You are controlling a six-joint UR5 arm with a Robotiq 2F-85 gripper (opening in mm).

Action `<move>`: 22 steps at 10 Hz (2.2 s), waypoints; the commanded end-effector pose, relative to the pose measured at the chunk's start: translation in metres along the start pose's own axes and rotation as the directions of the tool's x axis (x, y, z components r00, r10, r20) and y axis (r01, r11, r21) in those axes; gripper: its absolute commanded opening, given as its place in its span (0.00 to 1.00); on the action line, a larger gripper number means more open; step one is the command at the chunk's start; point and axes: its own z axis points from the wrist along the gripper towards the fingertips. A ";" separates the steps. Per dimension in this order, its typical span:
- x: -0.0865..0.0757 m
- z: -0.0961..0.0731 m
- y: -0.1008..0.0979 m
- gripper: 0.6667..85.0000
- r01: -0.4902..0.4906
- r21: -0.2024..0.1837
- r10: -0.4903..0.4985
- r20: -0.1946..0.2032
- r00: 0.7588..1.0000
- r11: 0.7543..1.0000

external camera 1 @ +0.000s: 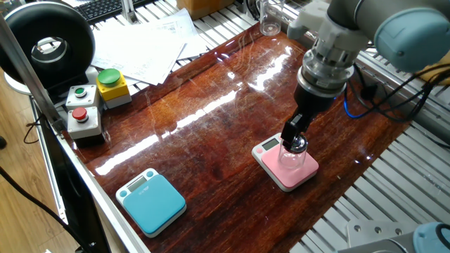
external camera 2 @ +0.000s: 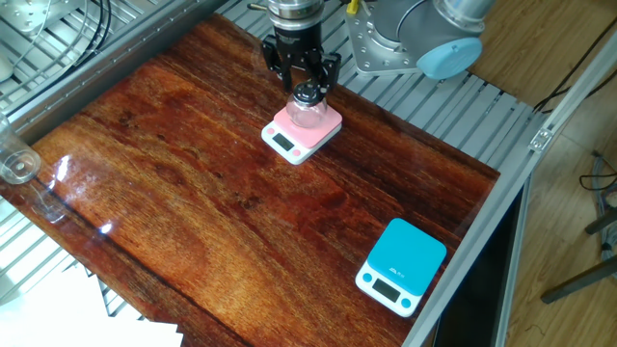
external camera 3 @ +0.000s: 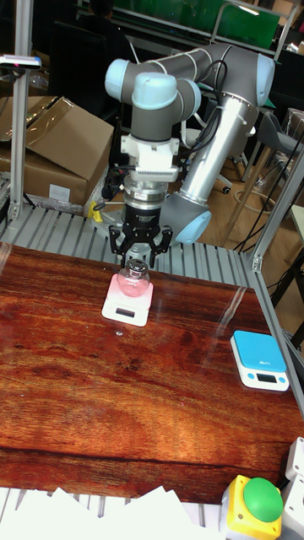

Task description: Place the block on the scale

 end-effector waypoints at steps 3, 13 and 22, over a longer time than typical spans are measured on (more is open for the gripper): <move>-0.018 -0.053 -0.015 0.50 -0.006 0.078 0.011 -0.058 0.998 0.997; -0.058 -0.041 -0.039 0.00 -0.148 0.124 0.147 0.017 0.989 0.981; -0.111 -0.043 -0.088 0.00 0.017 0.097 -0.009 -0.085 0.996 0.995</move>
